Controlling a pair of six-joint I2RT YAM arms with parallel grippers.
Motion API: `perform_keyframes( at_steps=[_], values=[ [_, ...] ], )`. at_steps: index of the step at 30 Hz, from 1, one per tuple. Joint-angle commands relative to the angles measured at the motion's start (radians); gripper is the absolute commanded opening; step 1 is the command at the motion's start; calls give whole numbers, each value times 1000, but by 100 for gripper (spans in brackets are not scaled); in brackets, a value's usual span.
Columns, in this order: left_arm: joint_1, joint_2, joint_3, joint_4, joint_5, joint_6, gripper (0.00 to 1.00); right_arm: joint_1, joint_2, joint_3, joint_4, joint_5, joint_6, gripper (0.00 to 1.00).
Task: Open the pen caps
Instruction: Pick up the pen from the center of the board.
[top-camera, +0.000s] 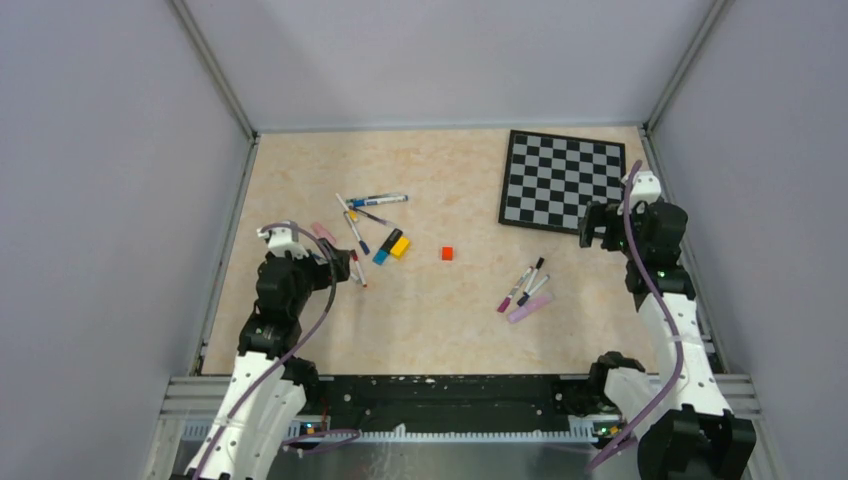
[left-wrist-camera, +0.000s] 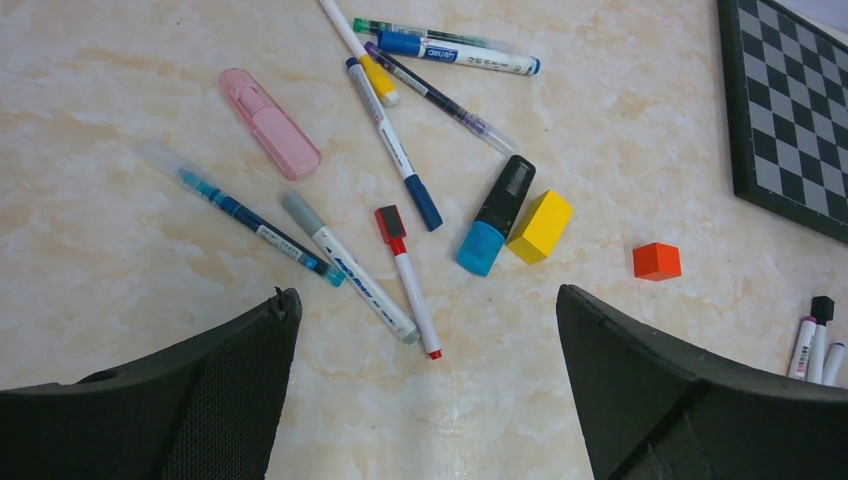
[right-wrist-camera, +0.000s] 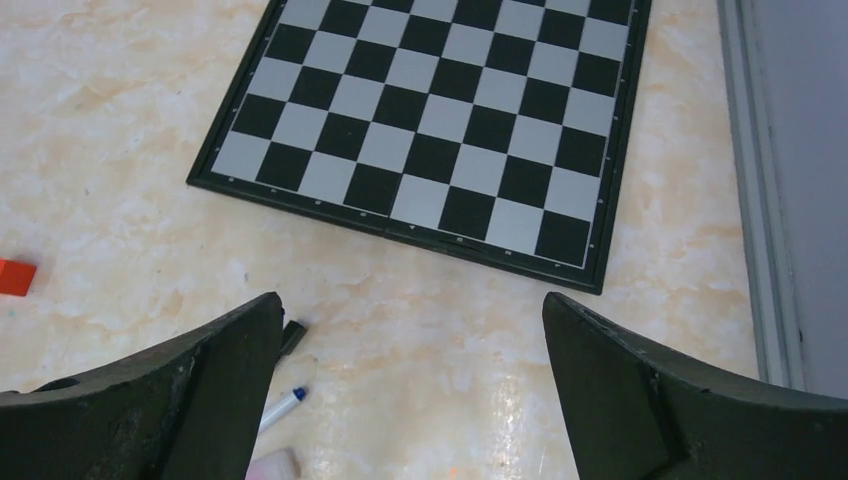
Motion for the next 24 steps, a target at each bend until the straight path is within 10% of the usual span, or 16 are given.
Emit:
perform_keyframes(
  at_steps=[1,24],
  values=[
    [5,-15,38,59,25,-6,99,-7,2,20,60,-112,-24,99],
    [5,-55,64,-13,44,-10,99,-7,-120,-35,0,-33,71,99]
  ],
)
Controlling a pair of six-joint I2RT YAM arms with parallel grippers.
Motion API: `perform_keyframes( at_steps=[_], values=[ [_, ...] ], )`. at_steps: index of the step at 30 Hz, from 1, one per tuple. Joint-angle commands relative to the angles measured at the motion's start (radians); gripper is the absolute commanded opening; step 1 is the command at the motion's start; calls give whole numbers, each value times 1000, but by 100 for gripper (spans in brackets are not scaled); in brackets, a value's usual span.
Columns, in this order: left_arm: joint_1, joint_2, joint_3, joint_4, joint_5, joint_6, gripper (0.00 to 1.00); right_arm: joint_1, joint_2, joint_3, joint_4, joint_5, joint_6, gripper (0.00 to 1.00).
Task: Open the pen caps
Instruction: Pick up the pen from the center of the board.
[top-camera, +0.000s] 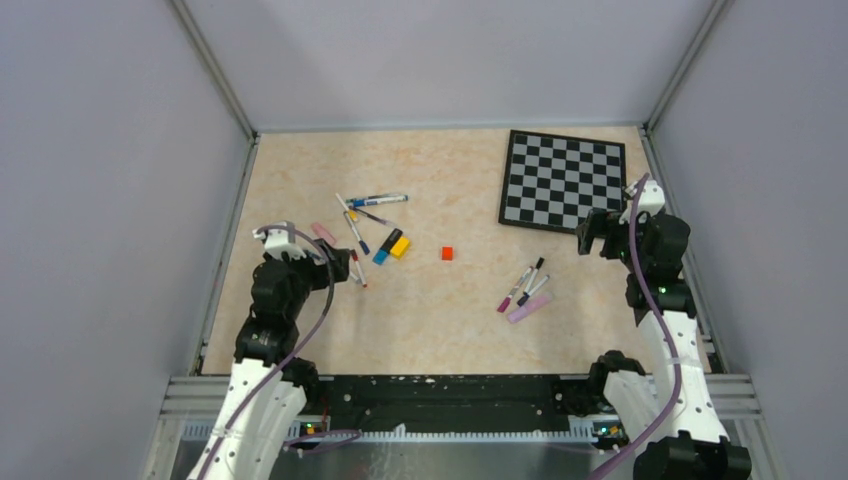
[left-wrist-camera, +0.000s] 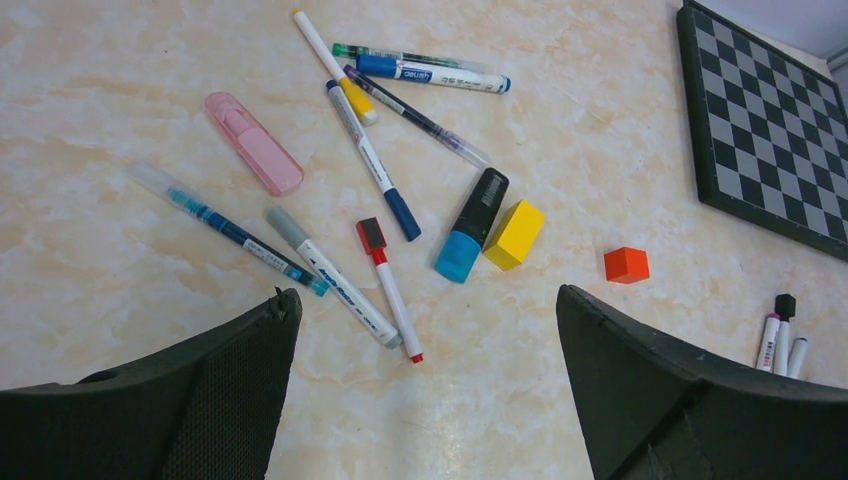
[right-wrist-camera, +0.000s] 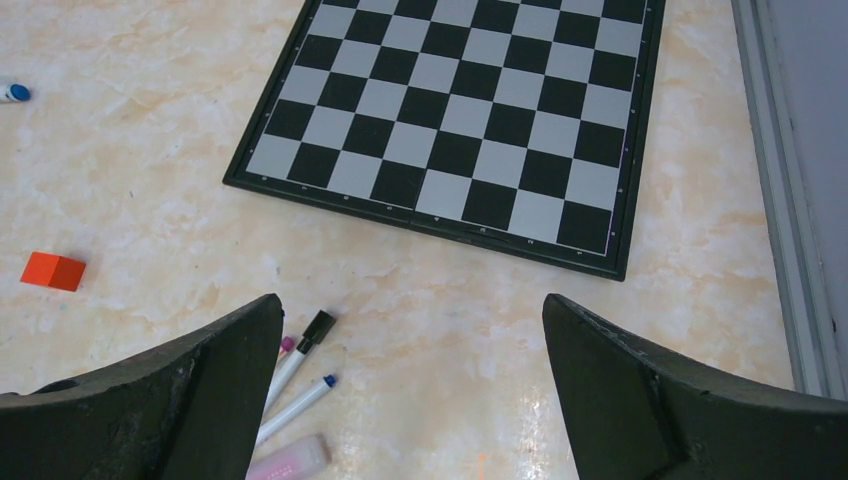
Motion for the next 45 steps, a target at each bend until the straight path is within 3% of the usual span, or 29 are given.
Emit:
perform_keyframes(
  at_steps=[1,16,18,21,24,26,31,35,39,45],
  values=[
    [5,-16,44,18,16,-7,99,-6,-13,11,23,-2,18,99],
    [5,-31,40,15,60,-17,99,-6,-11,4,10,-72,-41,99],
    [4,-15,48,39,133,-19,99,-6,-11,16,-22,-171,-103,99],
    [3,62,74,100,333,-42,99,-4,0,55,-118,-526,-276,99],
    [0,194,122,130,514,-125,99,54,42,143,-222,-588,-333,99],
    [-32,272,168,114,549,-133,99,96,120,226,-358,-621,-420,99],
    [-321,410,288,6,275,-78,99,217,308,387,-632,-652,-543,99],
    [-532,527,360,-56,48,-88,99,258,393,414,-641,-575,-528,99],
    [-618,643,391,-41,-35,-113,97,259,351,308,-504,-574,-500,99],
    [-646,849,485,-8,-104,-131,93,224,281,131,-361,-573,-454,99]
  ],
)
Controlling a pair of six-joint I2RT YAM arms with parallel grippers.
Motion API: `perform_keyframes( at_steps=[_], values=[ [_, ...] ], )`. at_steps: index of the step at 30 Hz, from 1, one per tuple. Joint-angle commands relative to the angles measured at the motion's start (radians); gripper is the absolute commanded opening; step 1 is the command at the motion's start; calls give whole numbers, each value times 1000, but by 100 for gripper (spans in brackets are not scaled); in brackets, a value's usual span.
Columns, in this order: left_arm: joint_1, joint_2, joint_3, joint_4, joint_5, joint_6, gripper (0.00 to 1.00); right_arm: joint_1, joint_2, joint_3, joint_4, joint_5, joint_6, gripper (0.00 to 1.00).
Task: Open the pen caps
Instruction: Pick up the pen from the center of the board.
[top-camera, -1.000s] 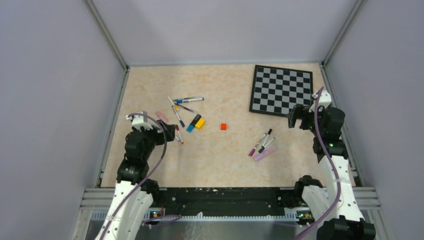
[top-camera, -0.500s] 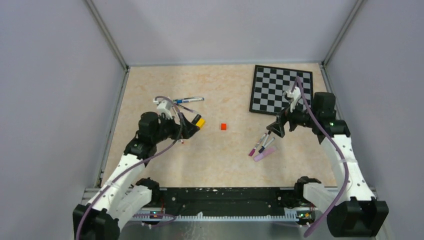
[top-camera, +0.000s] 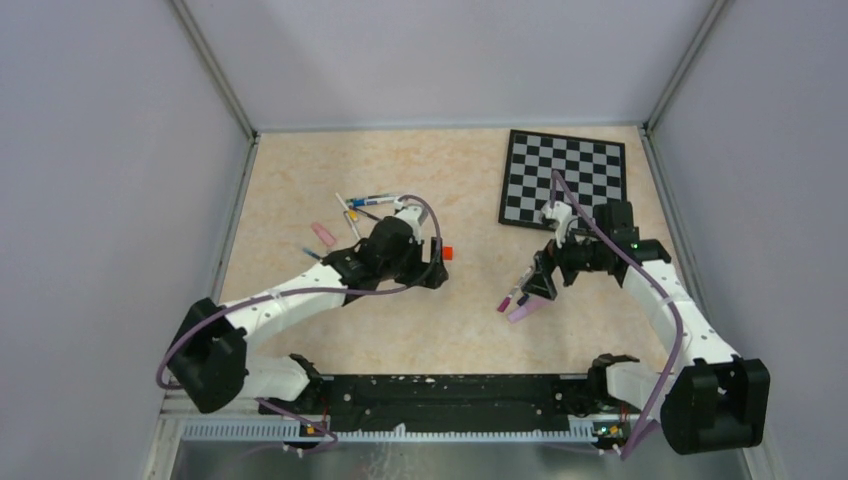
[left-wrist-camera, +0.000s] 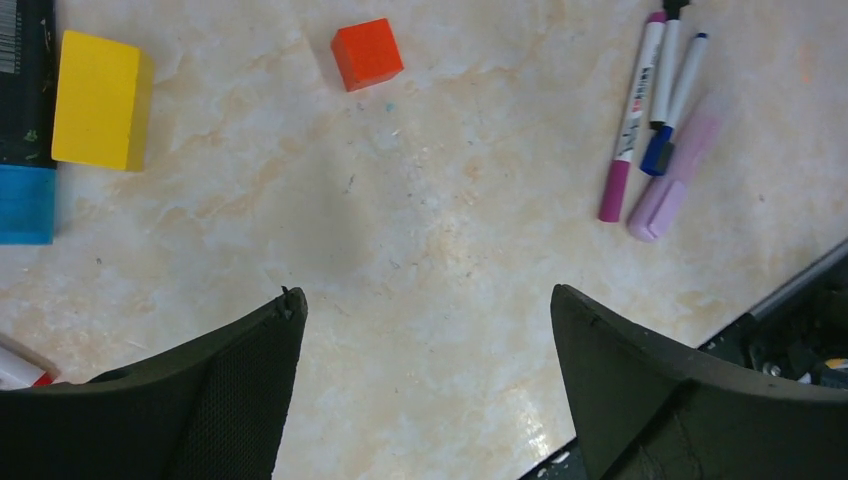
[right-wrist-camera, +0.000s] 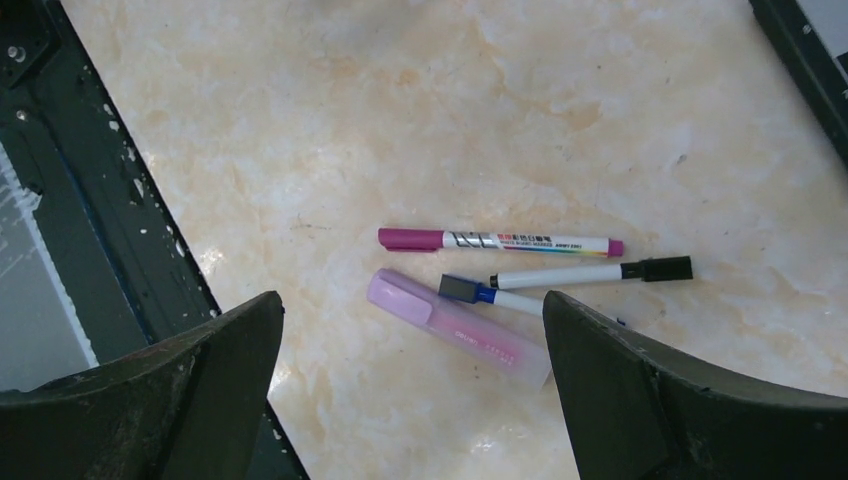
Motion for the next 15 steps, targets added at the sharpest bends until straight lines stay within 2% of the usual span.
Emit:
perform_keyframes(
  at_steps=[1,6,11,13,15],
  values=[
    [-9,103,82,43,-111,-34,92,-33,-68,-83,124,-13,14,99],
    [-8,209,175,-21,-232,-42,91,-73,-73,-83,136,-12,7,99],
    [7,230,233,-219,-472,-75,90,-76,-58,-87,140,-1,1,99],
    [45,198,205,-246,-486,-63,89,-76,-52,-86,142,1,-1,99],
    [106,147,158,-234,-451,-49,84,-76,-46,-86,143,2,0,99]
  ],
)
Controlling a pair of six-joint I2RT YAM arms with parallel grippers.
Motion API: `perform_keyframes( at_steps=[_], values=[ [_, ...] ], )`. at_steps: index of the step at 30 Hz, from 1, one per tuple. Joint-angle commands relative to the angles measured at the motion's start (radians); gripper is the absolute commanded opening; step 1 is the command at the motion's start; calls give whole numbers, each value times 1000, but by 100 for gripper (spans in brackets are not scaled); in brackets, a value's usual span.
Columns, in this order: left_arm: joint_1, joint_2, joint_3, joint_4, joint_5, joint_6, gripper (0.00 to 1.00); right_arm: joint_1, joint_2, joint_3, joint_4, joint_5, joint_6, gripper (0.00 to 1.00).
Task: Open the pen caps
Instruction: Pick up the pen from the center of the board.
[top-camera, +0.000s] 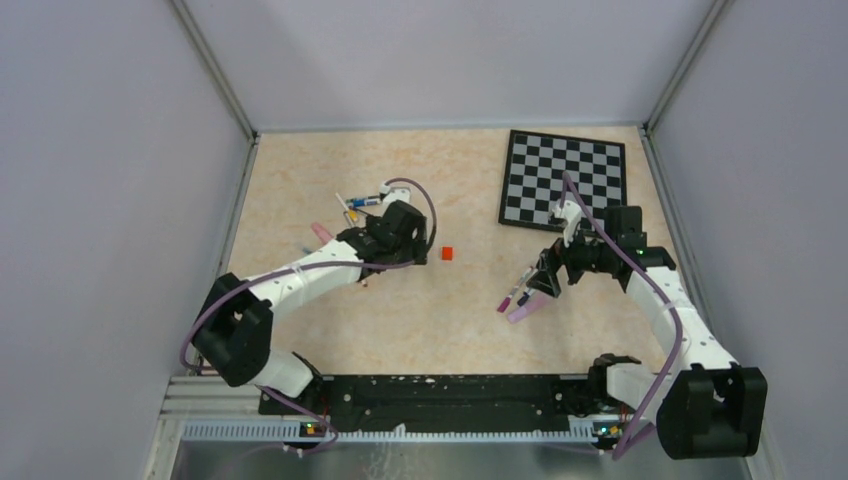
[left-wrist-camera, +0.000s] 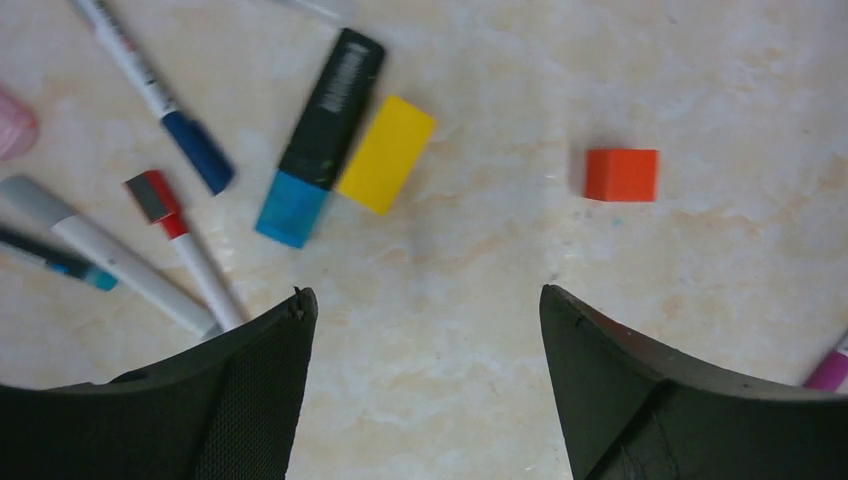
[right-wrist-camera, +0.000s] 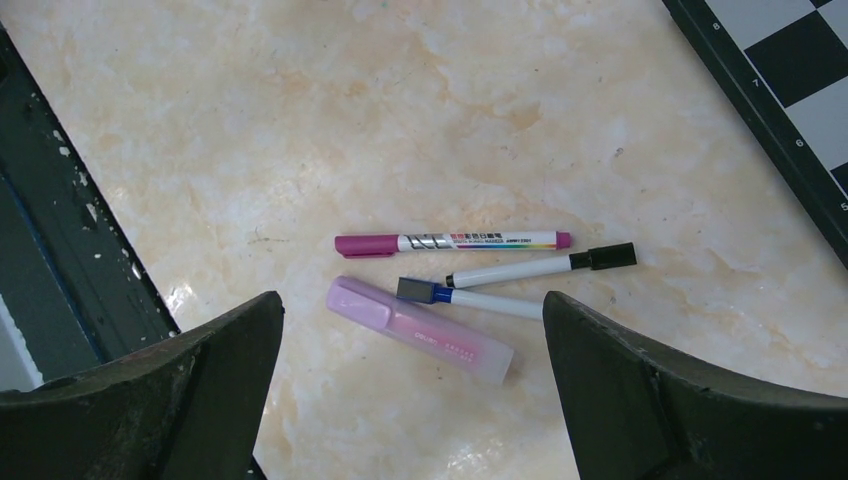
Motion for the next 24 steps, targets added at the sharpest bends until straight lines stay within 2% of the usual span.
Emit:
perform_keyframes(
  at_steps=[1,4,8,14,24],
  values=[
    [125,-121,-67,-64,-48,9,82,-5,5,8,47,-8,-14,99],
    [254,-195,-144,-17,24,33,75,-5,10,8,46,-7,-14,99],
    [324,-225,-170,8,33,67,72,-5,14,5,51,-3,-13,99],
    [378,-160,-139,-13,48,62,67,-5,20,4,54,8,-13,99],
    [389,-128,-129,3,91,54,66,-16,19,19,64,41,8,99]
  ],
)
